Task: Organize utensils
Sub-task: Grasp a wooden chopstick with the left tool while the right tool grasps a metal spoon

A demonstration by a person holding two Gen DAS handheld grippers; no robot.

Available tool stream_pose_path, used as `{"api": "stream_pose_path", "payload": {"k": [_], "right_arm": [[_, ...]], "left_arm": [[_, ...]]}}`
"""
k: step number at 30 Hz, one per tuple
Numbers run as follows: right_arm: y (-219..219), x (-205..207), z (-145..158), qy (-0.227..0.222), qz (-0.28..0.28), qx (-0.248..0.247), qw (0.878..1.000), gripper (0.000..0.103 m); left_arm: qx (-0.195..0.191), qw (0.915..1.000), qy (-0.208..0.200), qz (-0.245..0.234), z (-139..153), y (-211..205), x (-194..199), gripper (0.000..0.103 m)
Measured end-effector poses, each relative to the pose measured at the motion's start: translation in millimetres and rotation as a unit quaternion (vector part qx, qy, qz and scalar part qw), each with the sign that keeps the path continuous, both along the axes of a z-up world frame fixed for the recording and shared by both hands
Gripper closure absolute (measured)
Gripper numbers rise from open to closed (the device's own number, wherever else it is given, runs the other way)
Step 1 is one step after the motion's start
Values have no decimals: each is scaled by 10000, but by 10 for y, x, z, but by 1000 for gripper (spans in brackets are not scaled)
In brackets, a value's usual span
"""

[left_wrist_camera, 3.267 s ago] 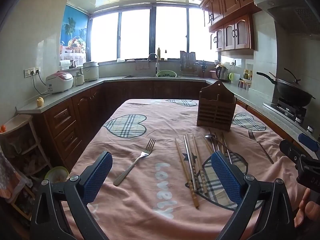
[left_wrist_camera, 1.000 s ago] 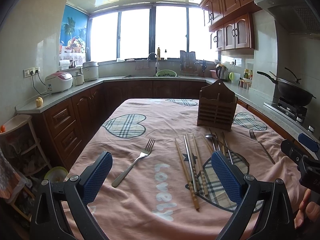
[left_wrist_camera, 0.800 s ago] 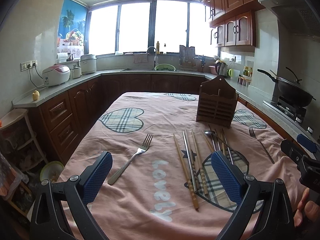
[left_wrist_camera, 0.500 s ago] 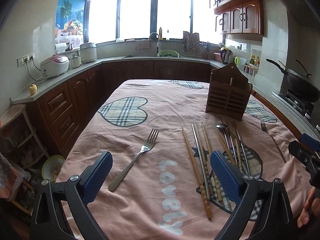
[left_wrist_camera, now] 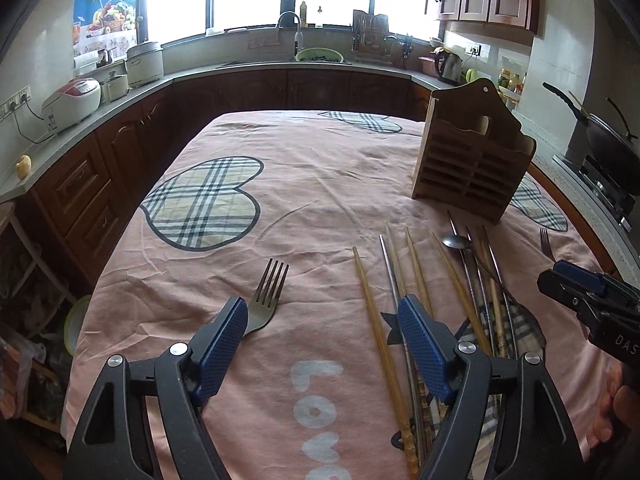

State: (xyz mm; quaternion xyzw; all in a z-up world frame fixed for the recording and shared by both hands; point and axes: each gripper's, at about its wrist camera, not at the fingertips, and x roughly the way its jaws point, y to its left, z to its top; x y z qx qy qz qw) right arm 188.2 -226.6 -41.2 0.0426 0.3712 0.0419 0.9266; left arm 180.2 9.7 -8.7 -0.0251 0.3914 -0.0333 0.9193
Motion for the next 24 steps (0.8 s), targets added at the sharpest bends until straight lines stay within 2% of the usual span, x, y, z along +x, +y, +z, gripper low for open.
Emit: {"api": "stream_pose_path", "payload": {"k": [1, 2, 6, 16, 20, 23, 24], "right_arm": [[-13, 82, -21, 87, 26, 1, 10000, 52], [-25, 148, -39, 161, 56, 13, 9999, 54], [-79, 425, -123, 494, 170, 81, 9986, 60], [-60, 921, -348, 1019, 451, -131, 9937, 73], [-51, 1067, -445, 1210, 542, -245, 9909, 78], [-32, 1135, -528, 1362, 644, -392, 9878, 82], [-31, 1132, -520, 1333, 667, -447, 9878, 84]], "left_arm": [[6, 10000, 89, -20, -7, -2, 68, 31], [1, 9998, 178, -43, -9, 3, 145, 35], [5, 9990, 422, -118, -50, 8, 432, 39], [237, 9962, 784, -310, -281, -188, 986, 41], [340, 9935, 1018, -372, -430, -271, 1164, 50], [487, 9905, 1220, -416, -550, -345, 1246, 62], [548, 9908, 1164, -416, -555, -366, 1251, 64]]}}
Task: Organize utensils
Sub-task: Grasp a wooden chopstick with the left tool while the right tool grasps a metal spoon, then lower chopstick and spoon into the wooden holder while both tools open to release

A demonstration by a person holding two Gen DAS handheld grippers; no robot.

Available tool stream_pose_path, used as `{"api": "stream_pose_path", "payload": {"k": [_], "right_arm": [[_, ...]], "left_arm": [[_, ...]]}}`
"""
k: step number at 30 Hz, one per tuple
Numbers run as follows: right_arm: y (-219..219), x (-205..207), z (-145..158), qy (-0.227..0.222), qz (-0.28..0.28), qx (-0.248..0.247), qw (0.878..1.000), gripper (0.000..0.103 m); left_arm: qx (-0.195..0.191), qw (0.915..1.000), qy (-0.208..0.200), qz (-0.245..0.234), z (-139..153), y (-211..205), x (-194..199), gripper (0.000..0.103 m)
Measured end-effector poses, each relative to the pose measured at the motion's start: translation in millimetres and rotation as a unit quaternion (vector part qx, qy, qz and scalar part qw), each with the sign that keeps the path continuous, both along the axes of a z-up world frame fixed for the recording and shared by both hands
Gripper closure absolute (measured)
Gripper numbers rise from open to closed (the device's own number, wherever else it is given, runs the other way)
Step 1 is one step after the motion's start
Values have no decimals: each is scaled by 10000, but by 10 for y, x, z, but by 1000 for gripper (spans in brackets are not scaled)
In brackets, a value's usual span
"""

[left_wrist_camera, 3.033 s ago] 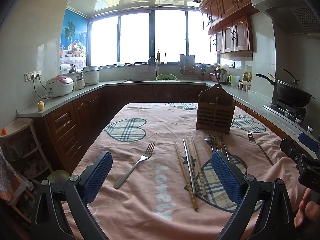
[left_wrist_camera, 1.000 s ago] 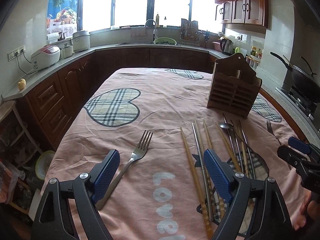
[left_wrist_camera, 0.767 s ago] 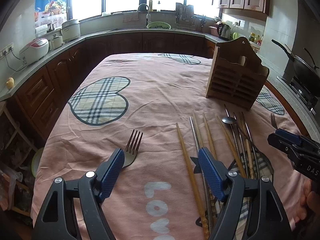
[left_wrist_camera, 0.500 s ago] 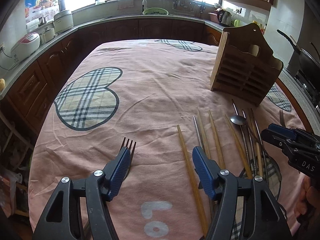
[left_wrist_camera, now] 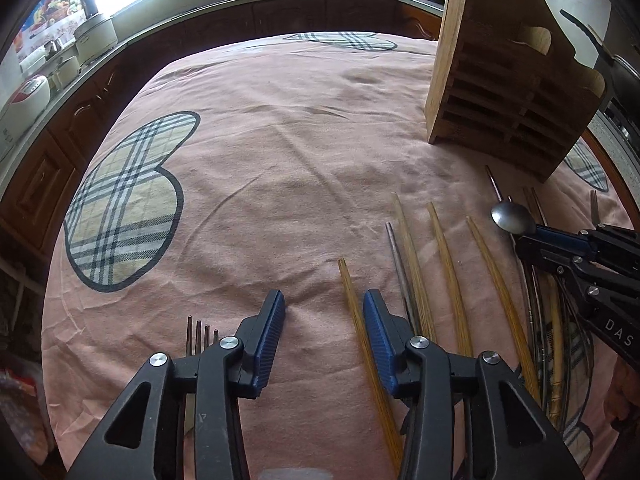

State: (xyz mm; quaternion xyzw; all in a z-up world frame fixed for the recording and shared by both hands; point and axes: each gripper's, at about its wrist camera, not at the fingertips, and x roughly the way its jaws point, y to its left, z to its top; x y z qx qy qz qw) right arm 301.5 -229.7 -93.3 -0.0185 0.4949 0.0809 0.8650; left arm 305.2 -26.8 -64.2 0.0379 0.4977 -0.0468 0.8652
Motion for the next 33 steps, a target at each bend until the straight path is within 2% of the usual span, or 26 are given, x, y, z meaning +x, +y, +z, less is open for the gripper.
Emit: {"api": "stream_pose_path", "payload": {"k": [1, 2, 5, 7, 12, 16, 23, 28, 33], "right_arm": [[-13, 0, 11, -11, 17, 14, 10000, 92], [-38, -3, 24, -20, 15, 76, 10000, 95], [-124, -7, 37, -16, 27, 256, 9997, 98], [-184, -43, 67, -31, 48, 445, 9990, 98], [-355, -171, 247, -234, -65, 921, 9954, 98], [-455, -339, 441, -464, -217, 1265, 9906, 99], [-500, -617, 761, -1040, -512, 1233, 9856, 101], [-496, -810, 990, -1511, -732, 1108, 9796, 101], [-503, -916, 1150, -1760, -882, 998, 9753, 101]], "left_arm": [[45, 10000, -15, -32, -3, -27, 5, 67], [42, 10000, -33, -65, -2, -49, 7, 74], [78, 9999, -31, -118, -5, -119, 20, 94], [91, 9999, -24, -96, 10, -127, 9, 95], [-488, 9988, -21, 28, 130, -6, -81, 99], [-794, 9962, -315, 157, 405, 111, -256, 99], [-1051, 9900, -939, -73, 891, 192, -707, 99], [-1183, 9844, -1278, -233, 1137, 275, -1015, 100], [-1368, 9762, -1654, -305, 1333, 374, -1251, 100]]}}
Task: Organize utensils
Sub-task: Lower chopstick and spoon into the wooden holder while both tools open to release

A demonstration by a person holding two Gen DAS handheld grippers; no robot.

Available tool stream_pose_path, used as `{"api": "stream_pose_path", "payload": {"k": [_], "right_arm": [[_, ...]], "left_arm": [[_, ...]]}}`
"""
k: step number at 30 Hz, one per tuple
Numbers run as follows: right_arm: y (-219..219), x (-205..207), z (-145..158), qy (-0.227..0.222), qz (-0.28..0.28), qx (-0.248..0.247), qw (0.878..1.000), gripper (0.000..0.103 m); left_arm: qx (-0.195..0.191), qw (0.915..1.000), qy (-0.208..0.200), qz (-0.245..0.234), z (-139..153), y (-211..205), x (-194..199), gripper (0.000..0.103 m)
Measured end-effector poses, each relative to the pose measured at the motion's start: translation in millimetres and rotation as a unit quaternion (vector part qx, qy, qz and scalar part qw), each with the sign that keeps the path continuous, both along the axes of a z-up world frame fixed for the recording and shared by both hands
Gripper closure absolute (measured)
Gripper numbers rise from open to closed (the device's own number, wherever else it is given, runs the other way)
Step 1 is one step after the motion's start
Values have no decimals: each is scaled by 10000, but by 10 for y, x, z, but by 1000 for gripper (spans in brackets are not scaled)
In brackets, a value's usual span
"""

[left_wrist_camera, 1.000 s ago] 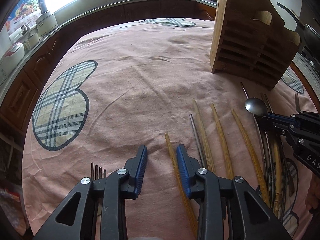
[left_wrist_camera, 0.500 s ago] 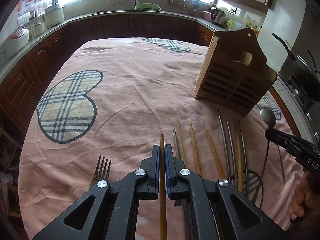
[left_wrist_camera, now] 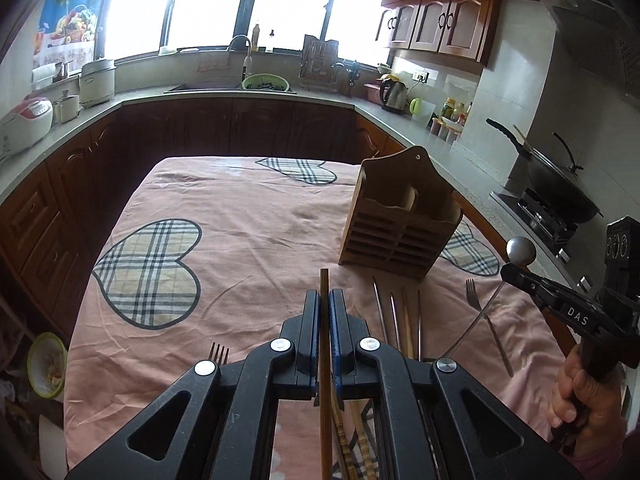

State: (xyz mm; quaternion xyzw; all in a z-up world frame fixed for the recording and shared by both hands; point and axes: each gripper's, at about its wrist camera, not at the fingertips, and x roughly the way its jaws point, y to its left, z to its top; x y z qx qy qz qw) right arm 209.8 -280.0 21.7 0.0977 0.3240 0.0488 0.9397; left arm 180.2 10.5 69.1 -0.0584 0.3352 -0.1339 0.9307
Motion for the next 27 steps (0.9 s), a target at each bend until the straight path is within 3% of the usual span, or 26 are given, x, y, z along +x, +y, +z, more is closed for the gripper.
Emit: {"api": "stream_pose_path", "payload": {"k": [11, 27], "right_arm": [[-4, -76, 306, -444, -187, -194, 9986, 101], [-158, 205, 618, -973, -609, -552, 9919, 101]], "left_arm": [[-334, 9979, -522, 175, 276, 139, -179, 100], [-583, 9916, -1145, 142, 650, 62, 329, 100]]}}
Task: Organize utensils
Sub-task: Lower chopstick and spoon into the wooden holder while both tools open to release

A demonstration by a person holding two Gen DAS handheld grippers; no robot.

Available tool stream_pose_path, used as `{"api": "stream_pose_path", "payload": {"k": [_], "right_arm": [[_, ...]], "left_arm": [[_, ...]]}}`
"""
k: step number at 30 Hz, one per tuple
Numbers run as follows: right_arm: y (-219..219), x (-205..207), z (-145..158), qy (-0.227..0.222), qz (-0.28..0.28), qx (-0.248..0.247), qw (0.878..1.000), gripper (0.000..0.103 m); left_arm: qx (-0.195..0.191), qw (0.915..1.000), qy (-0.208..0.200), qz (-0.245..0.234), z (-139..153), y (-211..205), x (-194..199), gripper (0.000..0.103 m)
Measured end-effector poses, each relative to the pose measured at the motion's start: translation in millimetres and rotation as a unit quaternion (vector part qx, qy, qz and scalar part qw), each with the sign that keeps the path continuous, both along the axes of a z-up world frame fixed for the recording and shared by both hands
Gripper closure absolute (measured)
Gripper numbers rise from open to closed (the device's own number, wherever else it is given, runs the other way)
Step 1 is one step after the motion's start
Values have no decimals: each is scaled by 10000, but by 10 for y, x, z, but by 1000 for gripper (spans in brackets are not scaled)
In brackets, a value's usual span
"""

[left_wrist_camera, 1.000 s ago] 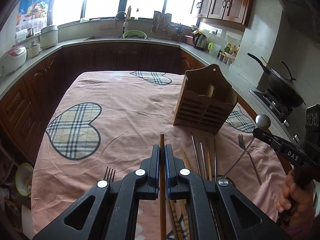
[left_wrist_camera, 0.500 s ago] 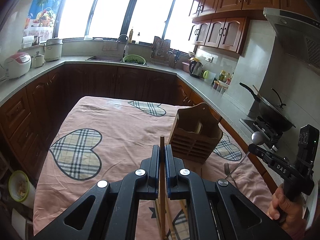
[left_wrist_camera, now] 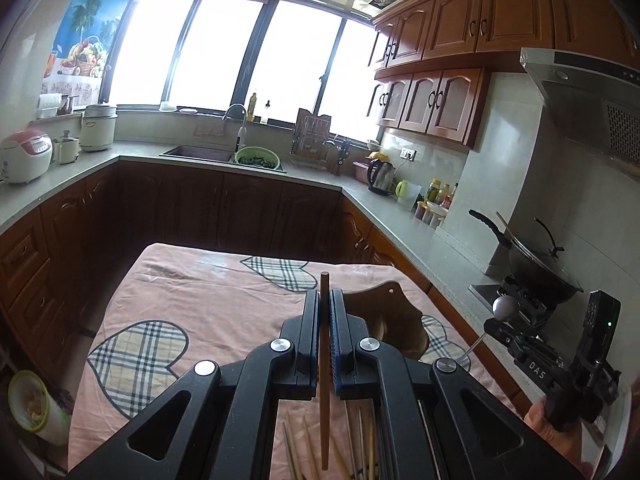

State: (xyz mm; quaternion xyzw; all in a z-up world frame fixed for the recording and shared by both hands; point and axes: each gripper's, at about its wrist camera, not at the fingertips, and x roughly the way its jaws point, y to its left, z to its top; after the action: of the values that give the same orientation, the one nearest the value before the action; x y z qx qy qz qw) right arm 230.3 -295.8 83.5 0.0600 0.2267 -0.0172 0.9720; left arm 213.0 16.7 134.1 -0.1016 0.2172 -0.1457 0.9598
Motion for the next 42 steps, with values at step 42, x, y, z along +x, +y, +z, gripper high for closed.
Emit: {"api": "stream_pose_path", "payload": {"k": [42], "right_arm": [[-155, 1137, -619, 589, -216, -587, 9963, 101]], "left_arm": [[159, 9997, 87, 156, -1005, -1061, 2355, 97]]}}
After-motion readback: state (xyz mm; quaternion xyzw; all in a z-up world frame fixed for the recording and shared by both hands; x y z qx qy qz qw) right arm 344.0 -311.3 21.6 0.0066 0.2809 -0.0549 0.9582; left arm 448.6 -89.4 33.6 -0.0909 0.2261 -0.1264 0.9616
